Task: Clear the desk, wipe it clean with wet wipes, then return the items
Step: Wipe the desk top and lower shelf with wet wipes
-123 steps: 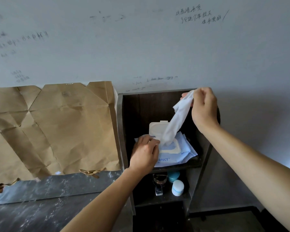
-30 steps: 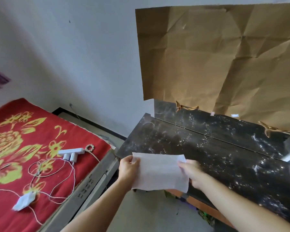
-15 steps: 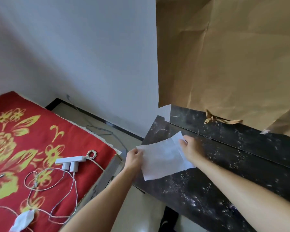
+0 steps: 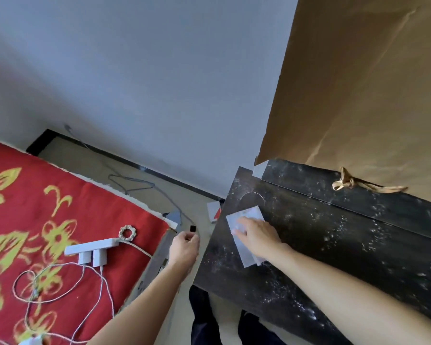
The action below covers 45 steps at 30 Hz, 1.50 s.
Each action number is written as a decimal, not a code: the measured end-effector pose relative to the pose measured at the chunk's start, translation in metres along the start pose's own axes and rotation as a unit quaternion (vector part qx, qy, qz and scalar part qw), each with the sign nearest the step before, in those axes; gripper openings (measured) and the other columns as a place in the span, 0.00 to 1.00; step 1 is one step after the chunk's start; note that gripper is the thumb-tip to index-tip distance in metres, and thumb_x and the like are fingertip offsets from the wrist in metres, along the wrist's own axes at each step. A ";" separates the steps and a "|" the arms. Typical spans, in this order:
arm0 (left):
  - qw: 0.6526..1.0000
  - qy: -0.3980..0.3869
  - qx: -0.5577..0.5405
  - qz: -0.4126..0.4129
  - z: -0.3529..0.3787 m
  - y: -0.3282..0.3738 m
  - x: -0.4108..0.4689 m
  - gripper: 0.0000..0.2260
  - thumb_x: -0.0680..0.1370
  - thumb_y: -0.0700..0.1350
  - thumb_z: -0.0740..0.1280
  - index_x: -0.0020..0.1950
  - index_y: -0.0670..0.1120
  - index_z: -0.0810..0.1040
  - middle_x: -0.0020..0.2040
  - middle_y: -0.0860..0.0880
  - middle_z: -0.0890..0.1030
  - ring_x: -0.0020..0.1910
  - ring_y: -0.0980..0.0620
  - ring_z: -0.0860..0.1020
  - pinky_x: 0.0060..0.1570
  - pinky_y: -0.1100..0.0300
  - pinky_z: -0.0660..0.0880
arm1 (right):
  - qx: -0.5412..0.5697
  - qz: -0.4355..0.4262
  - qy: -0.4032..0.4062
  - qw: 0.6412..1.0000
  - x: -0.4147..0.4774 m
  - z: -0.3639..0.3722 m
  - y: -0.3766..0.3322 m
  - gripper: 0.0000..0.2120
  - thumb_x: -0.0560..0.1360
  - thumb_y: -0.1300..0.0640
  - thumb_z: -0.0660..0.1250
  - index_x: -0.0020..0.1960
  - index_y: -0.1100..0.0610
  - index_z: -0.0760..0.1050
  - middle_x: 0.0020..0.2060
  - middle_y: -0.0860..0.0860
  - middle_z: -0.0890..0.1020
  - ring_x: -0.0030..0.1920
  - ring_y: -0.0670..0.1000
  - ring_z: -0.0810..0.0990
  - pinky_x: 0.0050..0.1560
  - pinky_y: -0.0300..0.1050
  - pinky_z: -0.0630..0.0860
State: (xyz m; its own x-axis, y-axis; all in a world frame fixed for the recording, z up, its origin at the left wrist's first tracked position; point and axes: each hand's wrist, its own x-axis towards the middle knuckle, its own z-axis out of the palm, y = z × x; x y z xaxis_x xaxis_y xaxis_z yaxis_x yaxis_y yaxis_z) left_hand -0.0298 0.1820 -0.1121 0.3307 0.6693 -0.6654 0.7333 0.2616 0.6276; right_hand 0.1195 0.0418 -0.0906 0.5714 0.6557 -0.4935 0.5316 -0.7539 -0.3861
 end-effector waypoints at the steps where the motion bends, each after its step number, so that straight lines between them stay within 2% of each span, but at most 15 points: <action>1: 1.000 -0.006 0.007 0.002 -0.004 0.000 0.005 0.07 0.76 0.44 0.62 0.47 0.43 0.77 0.32 0.49 0.76 0.29 0.49 0.74 0.34 0.56 0.71 | 0.013 0.011 -0.014 1.000 -0.003 0.003 -0.002 0.20 0.78 0.41 0.58 0.65 0.48 0.69 0.56 0.50 0.78 0.54 0.56 0.77 0.49 0.48 0.72; 6: 0.986 -0.057 0.142 0.071 -0.014 0.013 0.019 0.06 0.76 0.44 0.63 0.50 0.45 0.77 0.39 0.51 0.78 0.36 0.53 0.76 0.32 0.63 0.69 | 0.093 0.169 0.159 0.968 -0.014 -0.008 0.035 0.14 0.76 0.47 0.61 0.59 0.49 0.76 0.47 0.45 0.81 0.46 0.52 0.79 0.45 0.46 0.76; 10: 0.966 -0.105 0.214 0.101 -0.008 0.013 0.030 0.08 0.76 0.43 0.63 0.54 0.45 0.77 0.44 0.49 0.80 0.43 0.51 0.77 0.41 0.62 0.69 | 0.073 0.254 0.097 0.959 -0.019 0.001 0.037 0.25 0.71 0.40 0.66 0.63 0.50 0.71 0.54 0.46 0.80 0.52 0.51 0.79 0.45 0.45 0.74; 12: 0.955 -0.127 0.242 0.113 -0.004 0.011 0.035 0.09 0.76 0.43 0.63 0.55 0.44 0.77 0.48 0.48 0.81 0.45 0.51 0.77 0.44 0.62 0.69 | 0.043 0.260 0.119 0.957 -0.015 0.011 0.029 0.26 0.69 0.40 0.67 0.64 0.49 0.70 0.55 0.47 0.79 0.54 0.51 0.77 0.47 0.46 0.74; 16: 0.940 -0.154 0.269 0.138 -0.001 0.005 0.040 0.10 0.77 0.43 0.62 0.56 0.45 0.78 0.51 0.47 0.80 0.50 0.48 0.78 0.47 0.61 0.72 | 0.052 0.298 0.119 0.946 0.005 0.013 0.010 0.07 0.73 0.50 0.65 0.48 0.52 0.74 0.42 0.48 0.81 0.40 0.50 0.80 0.41 0.46 0.79; 18: 0.937 -0.163 0.274 0.140 -0.002 0.002 0.043 0.10 0.77 0.44 0.62 0.56 0.45 0.78 0.51 0.47 0.81 0.50 0.48 0.78 0.48 0.60 0.74 | 0.102 0.279 0.174 0.939 0.013 -0.002 0.003 0.05 0.72 0.53 0.64 0.41 0.54 0.74 0.37 0.49 0.80 0.37 0.51 0.78 0.39 0.48 0.78; 21: 0.937 -0.173 0.272 0.137 -0.003 -0.003 0.047 0.10 0.77 0.45 0.63 0.56 0.45 0.78 0.51 0.48 0.81 0.51 0.48 0.78 0.49 0.59 0.73 | 0.122 0.184 0.335 0.916 0.021 -0.044 -0.006 0.04 0.70 0.57 0.67 0.40 0.56 0.72 0.37 0.49 0.76 0.36 0.53 0.73 0.34 0.45 0.68; 23: 0.937 -0.175 0.271 0.133 -0.002 -0.006 0.049 0.10 0.77 0.46 0.63 0.56 0.46 0.78 0.52 0.48 0.81 0.51 0.48 0.78 0.49 0.60 0.73 | 0.086 0.103 0.402 0.906 0.029 -0.066 -0.013 0.05 0.70 0.61 0.68 0.41 0.58 0.72 0.39 0.51 0.76 0.36 0.54 0.73 0.33 0.45 0.68; 26: 0.939 -0.172 0.267 0.133 0.000 -0.008 0.053 0.10 0.77 0.47 0.63 0.56 0.46 0.78 0.52 0.48 0.81 0.52 0.49 0.78 0.49 0.60 0.72 | 0.008 0.029 0.348 0.937 0.048 -0.059 -0.015 0.06 0.70 0.62 0.71 0.45 0.59 0.75 0.47 0.53 0.77 0.47 0.55 0.75 0.38 0.46 0.73; 28: 0.942 -0.170 0.258 0.133 0.004 -0.007 0.053 0.10 0.78 0.48 0.61 0.54 0.45 0.78 0.50 0.48 0.81 0.51 0.48 0.78 0.49 0.59 0.73 | -0.046 0.014 0.243 0.969 0.060 -0.036 -0.011 0.09 0.74 0.53 0.68 0.50 0.57 0.77 0.57 0.53 0.76 0.59 0.54 0.72 0.52 0.49 0.77; 31: 0.947 -0.171 0.236 0.135 0.014 -0.004 0.054 0.14 0.80 0.51 0.57 0.49 0.43 0.77 0.46 0.46 0.81 0.48 0.45 0.78 0.47 0.53 0.73 | -0.080 0.013 0.117 0.990 0.077 -0.005 -0.004 0.21 0.80 0.45 0.55 0.69 0.54 0.67 0.75 0.52 0.59 0.75 0.54 0.55 0.70 0.52 0.63; 34: 0.950 -0.179 0.213 0.145 0.028 -0.006 0.052 0.17 0.82 0.53 0.52 0.46 0.42 0.71 0.49 0.43 0.79 0.51 0.43 0.76 0.49 0.52 0.70 | -0.106 -0.026 0.104 0.989 0.096 0.010 0.006 0.25 0.83 0.50 0.46 0.77 0.55 0.47 0.77 0.51 0.45 0.76 0.50 0.41 0.76 0.48 0.46; 36: 0.952 -0.175 0.201 0.154 0.037 -0.010 0.051 0.16 0.83 0.53 0.49 0.48 0.44 0.70 0.52 0.43 0.78 0.53 0.42 0.75 0.50 0.53 0.67 | -0.115 -0.046 0.124 0.985 0.115 0.010 0.015 0.25 0.83 0.55 0.47 0.77 0.55 0.42 0.77 0.51 0.42 0.76 0.49 0.38 0.74 0.44 0.39; 41: 0.950 -0.168 0.188 0.185 0.042 -0.025 0.057 0.16 0.83 0.54 0.47 0.50 0.47 0.70 0.49 0.48 0.75 0.52 0.47 0.73 0.50 0.55 0.66 | -0.043 -0.036 0.190 0.980 0.142 0.016 0.012 0.26 0.81 0.63 0.54 0.77 0.59 0.49 0.77 0.52 0.47 0.76 0.50 0.41 0.76 0.47 0.44; 45: 0.945 -0.190 0.187 0.191 0.039 -0.022 0.057 0.16 0.83 0.55 0.47 0.51 0.48 0.70 0.49 0.50 0.76 0.52 0.50 0.73 0.51 0.56 0.67 | -0.033 -0.135 0.155 0.978 0.078 0.049 0.017 0.29 0.79 0.68 0.54 0.76 0.55 0.47 0.76 0.48 0.44 0.76 0.46 0.39 0.75 0.45 0.41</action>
State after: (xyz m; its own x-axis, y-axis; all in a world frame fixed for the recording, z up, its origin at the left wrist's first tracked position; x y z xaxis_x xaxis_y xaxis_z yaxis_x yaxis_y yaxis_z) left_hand -0.0041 0.1875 -0.1799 0.7511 0.3478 -0.5612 0.6524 -0.2601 0.7119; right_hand 0.1427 0.0778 -0.1736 0.5614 0.8191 -0.1177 0.7222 -0.5544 -0.4137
